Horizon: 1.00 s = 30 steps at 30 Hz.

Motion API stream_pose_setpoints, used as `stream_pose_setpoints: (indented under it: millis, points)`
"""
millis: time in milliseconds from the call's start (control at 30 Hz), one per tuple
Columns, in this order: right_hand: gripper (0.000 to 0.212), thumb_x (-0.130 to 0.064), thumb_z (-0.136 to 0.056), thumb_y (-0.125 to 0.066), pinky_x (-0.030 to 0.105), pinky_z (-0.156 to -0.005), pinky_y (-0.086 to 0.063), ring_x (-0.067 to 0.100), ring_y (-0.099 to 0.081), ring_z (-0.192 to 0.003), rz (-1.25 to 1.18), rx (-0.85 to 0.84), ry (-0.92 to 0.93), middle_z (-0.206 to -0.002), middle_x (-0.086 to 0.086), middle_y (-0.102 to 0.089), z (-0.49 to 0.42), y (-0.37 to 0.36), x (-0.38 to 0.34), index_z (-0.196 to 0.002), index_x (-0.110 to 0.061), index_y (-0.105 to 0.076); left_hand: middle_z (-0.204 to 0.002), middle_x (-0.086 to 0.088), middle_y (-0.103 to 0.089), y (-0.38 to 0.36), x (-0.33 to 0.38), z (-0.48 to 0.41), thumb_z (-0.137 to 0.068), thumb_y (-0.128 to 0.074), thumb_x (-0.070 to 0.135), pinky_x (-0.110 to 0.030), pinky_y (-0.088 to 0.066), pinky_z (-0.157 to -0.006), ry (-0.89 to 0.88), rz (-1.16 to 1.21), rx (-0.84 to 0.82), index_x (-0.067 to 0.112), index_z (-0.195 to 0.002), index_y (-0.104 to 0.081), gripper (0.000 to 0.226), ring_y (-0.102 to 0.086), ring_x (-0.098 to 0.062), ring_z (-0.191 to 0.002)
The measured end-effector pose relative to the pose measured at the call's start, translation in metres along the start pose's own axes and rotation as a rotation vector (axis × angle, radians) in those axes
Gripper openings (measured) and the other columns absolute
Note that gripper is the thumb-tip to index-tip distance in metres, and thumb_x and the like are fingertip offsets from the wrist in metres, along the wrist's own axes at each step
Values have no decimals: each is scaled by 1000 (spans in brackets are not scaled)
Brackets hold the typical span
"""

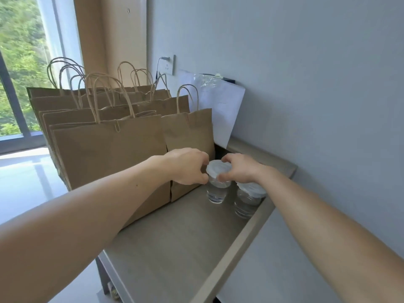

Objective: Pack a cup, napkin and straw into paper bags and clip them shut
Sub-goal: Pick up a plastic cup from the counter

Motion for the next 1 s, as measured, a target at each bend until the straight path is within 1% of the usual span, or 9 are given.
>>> stream_pose_setpoints:
  millis: [67,167,233,400,500,567,667,867,1000]
  points:
    - [102,-70,-55,-68,39,-95,-47,21,-51,-122,6,-20,-26,-144,-4,-45,-16,-9,1,-145,-32,-37,-131,2,-57,-6,-6,0,-90,-55,46,-36,-49,-89,-15,24,-15,23,-139,-48,55,-55,-22,-114]
    - [115,-75,-50,-69,41,-98,-46,24,-48,-128,-4,-44,-40,-150,-3,-40,-32,-19,-1,-149,-32,-30,-134,1,-56,-17,-15,0,-91,-55,45,-37,-49,-92,-27,43,-50,22,-142,-46,56,-54,-23,-117]
    - [118,-75,-49,-71,39,-99,-45,23,-46,-131,-34,-56,-41,-152,-4,-38,-40,-23,-4,-150,-31,-29,-136,0,-56,-21,-22,0,-92,-55,44,-37,-48,-93,-22,56,-65,22,-142,-46,56,-54,-23,-119]
    - [113,-64,-52,-73,39,-91,-52,26,-51,-122,15,-39,-55,-147,0,-41,-49,-28,-7,-150,-32,-28,-137,1,-55,-19,-27,1,-92,-55,44,-35,-46,-90,-25,77,-42,22,-141,-48,54,-53,-23,-121]
    - [108,-63,-52,-73,40,-88,-52,26,-52,-119,-3,33,-49,-142,1,-43,-44,-18,-7,-148,-35,-32,-136,0,-55,-15,-23,1,-92,-55,44,-36,-48,-91,-25,76,-39,22,-140,-48,54,-54,-24,-120]
    - [105,-63,-52,-73,37,-86,-49,25,-52,-120,-40,118,-30,-142,2,-44,-34,3,-9,-146,-34,-36,-136,1,-55,-11,-18,1,-91,-56,44,-35,-47,-90,-23,62,-38,22,-140,-49,54,-54,-24,-120]
    - [101,-64,-53,-74,34,-88,-45,23,-52,-121,-106,255,-8,-140,2,-47,-6,52,-6,-143,-33,-41,-134,2,-56,-1,-4,-1,-91,-55,44,-31,-43,-85,-23,46,-21,23,-139,-49,52,-53,-23,-120]
    - [104,-69,-45,-73,33,-93,-44,17,-51,-121,-173,442,-21,-137,-4,-52,97,142,35,-139,-34,-46,-138,2,-54,24,66,-13,-91,-55,46,-37,-45,-99,-78,23,10,23,-139,-50,53,-50,-23,-124]
    - [90,-60,-60,-79,34,-92,-43,17,-50,-118,-183,485,-106,-139,-4,-48,180,170,97,-140,-37,-44,-137,2,-55,31,145,-20,-91,-57,44,-34,-44,-98,-149,48,31,21,-137,-53,51,-52,-22,-123]
Point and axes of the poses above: each hand's wrist, its own z-axis away from the middle knuckle, its own y-axis out of the back of the hand, x = y × z, the point moved 10 cm from there along -z, towards the middle knuckle
